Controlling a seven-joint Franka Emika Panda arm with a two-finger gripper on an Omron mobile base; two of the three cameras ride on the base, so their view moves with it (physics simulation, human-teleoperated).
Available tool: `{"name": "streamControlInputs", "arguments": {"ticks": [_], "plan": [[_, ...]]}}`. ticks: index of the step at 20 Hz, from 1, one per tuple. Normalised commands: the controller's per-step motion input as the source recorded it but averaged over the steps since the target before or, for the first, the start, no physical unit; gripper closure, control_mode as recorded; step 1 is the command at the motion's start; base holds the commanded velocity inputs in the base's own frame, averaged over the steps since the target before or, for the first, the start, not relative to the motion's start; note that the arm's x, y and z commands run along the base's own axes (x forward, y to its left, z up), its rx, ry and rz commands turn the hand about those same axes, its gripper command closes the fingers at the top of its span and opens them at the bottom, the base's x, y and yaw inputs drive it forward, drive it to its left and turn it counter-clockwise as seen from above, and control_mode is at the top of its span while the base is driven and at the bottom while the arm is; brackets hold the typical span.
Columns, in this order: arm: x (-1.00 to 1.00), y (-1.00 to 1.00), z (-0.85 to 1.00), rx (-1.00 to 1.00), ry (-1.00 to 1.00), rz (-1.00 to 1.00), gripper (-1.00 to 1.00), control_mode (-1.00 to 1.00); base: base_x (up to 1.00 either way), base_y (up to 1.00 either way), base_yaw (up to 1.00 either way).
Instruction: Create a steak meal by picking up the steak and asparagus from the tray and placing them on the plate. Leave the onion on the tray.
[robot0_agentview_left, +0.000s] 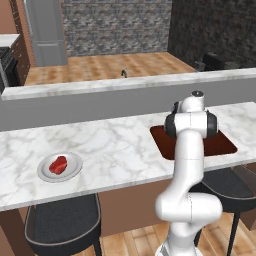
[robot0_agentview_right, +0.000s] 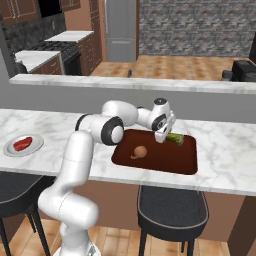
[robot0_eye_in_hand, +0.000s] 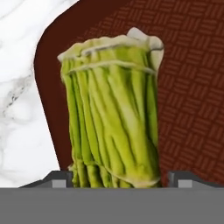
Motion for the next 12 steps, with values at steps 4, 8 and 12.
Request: {"name": "streamControlInputs", "arguments": {"ticks": [4, 8, 12], "plan": [[-0.51, 0.25, 0.17, 0.0, -0.08, 0.03, 1.0, -1.0, 0.0, 0.0, 0.0], [-0.75, 0.47, 0.81, -0.04, 0.0, 0.1, 1.0, -1.0, 0.0, 0.0, 0.0], [-0.83, 0.67, 0.98, -0.09, 0.0, 0.12, 1.0, -1.0, 0.0, 0.0, 0.0]]}}
